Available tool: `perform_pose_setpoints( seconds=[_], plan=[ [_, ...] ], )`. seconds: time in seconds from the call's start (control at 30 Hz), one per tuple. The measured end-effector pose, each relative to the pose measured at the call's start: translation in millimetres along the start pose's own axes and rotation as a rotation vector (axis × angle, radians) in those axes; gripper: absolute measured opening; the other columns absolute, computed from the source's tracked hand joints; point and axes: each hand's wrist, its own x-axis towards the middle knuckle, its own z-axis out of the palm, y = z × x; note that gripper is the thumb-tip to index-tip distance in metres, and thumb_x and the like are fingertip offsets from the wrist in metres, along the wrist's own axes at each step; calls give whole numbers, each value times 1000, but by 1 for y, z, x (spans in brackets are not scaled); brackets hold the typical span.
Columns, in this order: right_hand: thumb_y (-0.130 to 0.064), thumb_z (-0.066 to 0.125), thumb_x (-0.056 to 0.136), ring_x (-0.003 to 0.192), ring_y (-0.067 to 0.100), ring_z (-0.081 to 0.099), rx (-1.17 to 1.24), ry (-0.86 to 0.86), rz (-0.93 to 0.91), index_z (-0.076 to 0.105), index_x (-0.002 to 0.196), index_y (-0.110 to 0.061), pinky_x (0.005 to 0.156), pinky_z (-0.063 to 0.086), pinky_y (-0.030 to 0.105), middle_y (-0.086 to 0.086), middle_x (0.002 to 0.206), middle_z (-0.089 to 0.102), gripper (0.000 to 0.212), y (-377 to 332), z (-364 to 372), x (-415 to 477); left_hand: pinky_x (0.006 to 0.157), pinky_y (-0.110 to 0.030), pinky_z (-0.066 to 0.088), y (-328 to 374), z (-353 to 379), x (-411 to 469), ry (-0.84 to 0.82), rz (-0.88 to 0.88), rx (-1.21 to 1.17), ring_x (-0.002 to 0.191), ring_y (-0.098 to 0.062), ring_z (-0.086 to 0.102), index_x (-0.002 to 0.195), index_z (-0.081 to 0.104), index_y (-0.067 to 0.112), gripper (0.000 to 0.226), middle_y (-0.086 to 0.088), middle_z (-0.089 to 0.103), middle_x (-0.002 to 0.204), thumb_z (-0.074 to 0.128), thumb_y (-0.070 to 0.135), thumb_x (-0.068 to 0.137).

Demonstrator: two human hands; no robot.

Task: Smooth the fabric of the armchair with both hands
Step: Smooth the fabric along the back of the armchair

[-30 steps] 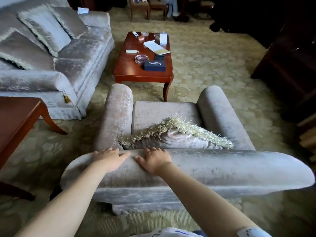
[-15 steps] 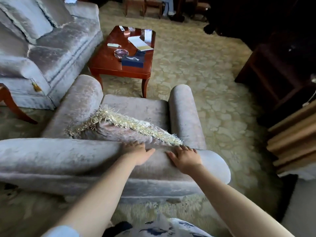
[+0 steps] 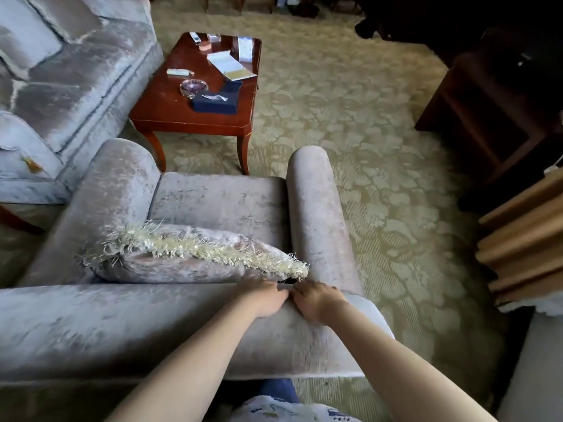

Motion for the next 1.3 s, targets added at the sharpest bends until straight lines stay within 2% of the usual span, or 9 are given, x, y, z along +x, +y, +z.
perform_pose_setpoints(
  seconds=[0.1, 0.2, 0.33, 0.43, 0.57, 0.73, 0.93, 1.17, 1.3],
  plan=[
    [-35, 21, 99, 131, 27, 42, -7, -69, 3, 44, 136, -21, 107, 31, 44, 5, 145, 43, 45, 9, -5, 14, 111, -52, 15, 11, -2, 29, -119, 50, 59, 137, -36, 26, 143, 36, 21, 56, -11, 27, 153, 13, 40, 96],
    [-33, 24, 97, 130, 26, 44, 11, -96, 29, 46, 135, -22, 106, 33, 39, 6, 144, 45, 45, 20, -7, 21, 98, -45, 38, 30, -8, 46, -239, 123, -39, 120, -38, 48, 133, 45, 8, 41, -21, 46, 138, 24, 17, 99],
    [-34, 24, 97, 128, 27, 46, 25, -89, 73, 50, 131, -21, 105, 34, 39, 7, 142, 48, 45, 28, -25, 28, 94, -45, 39, 43, -26, 64, -234, 118, -253, 114, -39, 51, 129, 46, 2, 37, -24, 50, 133, 29, 7, 97],
    [-39, 22, 98, 128, 30, 46, 0, -91, 120, 49, 131, -19, 105, 34, 40, 9, 141, 48, 47, 32, -26, 20, 97, -42, 37, 48, -22, 59, -190, 87, -267, 120, -37, 48, 132, 45, 7, 38, -21, 45, 139, 25, 16, 100],
    [-46, 22, 97, 117, 30, 53, -14, 34, 117, 57, 118, -20, 99, 36, 37, 8, 129, 57, 49, 37, -15, -8, 104, -40, 32, 44, -13, 41, -140, 36, -161, 127, -34, 42, 140, 40, 16, 55, -17, 37, 147, 19, 45, 98],
    [-55, 22, 96, 123, 24, 48, -36, 197, 67, 52, 125, -21, 105, 32, 40, 3, 131, 55, 54, 44, -5, -38, 113, -49, 1, 30, -13, 2, -27, -104, -113, 142, -31, 16, 146, 31, 19, 78, -11, 24, 155, 14, 69, 88],
    [-59, 21, 95, 130, 26, 40, -70, 238, 34, 45, 133, -18, 107, 28, 43, 6, 139, 47, 61, 15, 3, -48, 114, -44, 12, -6, -4, -50, 129, -121, -114, 143, -28, 16, 150, 18, 14, 81, -9, 11, 158, 13, 68, 89],
    [-59, 24, 94, 135, 27, 35, -131, 237, -205, 38, 138, -17, 112, 24, 41, 10, 145, 41, 62, -74, 13, -46, 114, -49, 1, -89, 16, -98, 260, -275, -68, 144, -27, 7, 150, 15, 20, 81, -7, 9, 159, 6, 70, 87],
    [-59, 23, 95, 131, 29, 41, -164, 175, -314, 40, 135, -15, 110, 26, 42, 12, 141, 45, 61, -147, 17, -35, 116, -46, 4, -157, 25, -134, 357, -302, -91, 143, -23, 13, 148, 20, 23, 74, -2, 17, 157, 12, 67, 89]
  ],
)
